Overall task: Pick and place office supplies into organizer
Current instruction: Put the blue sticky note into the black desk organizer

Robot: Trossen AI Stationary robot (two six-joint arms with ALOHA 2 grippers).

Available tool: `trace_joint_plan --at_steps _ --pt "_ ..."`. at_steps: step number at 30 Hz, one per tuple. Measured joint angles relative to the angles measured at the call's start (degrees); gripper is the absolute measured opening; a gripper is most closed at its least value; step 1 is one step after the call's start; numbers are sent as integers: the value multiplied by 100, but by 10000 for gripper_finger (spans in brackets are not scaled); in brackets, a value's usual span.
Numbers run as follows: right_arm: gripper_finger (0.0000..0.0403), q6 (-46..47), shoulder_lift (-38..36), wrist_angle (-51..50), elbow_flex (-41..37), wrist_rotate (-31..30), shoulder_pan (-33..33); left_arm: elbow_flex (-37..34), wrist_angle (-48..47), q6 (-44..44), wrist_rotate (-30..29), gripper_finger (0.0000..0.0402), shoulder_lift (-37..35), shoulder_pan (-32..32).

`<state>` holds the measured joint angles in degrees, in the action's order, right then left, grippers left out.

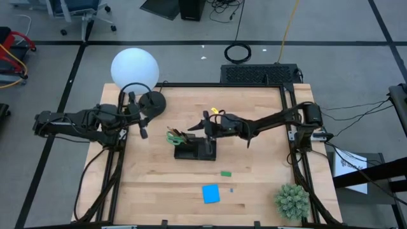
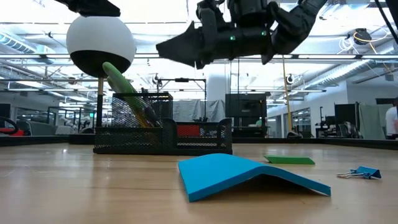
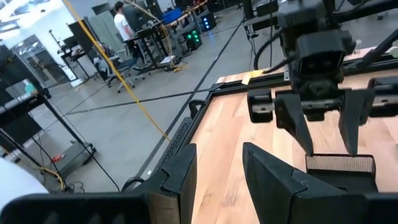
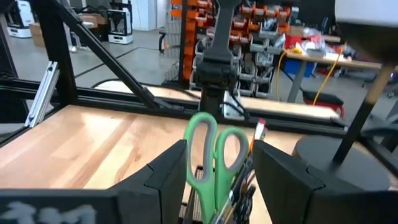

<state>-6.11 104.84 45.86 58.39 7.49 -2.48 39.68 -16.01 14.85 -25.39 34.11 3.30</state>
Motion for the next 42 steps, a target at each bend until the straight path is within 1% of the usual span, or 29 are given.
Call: trace_joint_plan --at_steps 5,9,13,17,19,21,25,28,30,33,36,42 --pt "169 -260 -335 -137 0 -11 70 -2 169 223 117 131 0 99" --pt "167 -136 -658 -562 0 -16 74 -2 337 256 240 131 -4 172" --pt "167 194 -848 -969 4 -13 98 -2 372 93 339 131 0 232" --pt "165 242 -857 -1111 3 -9 290 -2 391 -179 541 131 -1 324" --pt "162 307 -857 -1103 2 -31 441 -2 391 -452 792 131 0 374" --pt "160 381 -857 -1048 2 -195 612 -2 414 -589 1170 131 0 430" --pt "160 252 -887 -833 0 -631 1030 -2 450 -576 2086 131 -1 572" --pt "160 -57 -889 -776 0 -1069 1338 -2 644 -575 2490 131 1 722" --pt "160 -221 -883 -771 0 -1458 1509 -2 771 -593 2543 131 0 837" --pt "160 -180 -973 -881 0 -1974 1676 -2 849 -596 2540 131 2 988" --pt "158 179 -1278 -1401 0 -2082 1721 -2 885 -581 2526 131 0 1078" --pt "156 433 -1942 -2507 0 -2122 1949 -2 886 -706 2152 131 0 1083"
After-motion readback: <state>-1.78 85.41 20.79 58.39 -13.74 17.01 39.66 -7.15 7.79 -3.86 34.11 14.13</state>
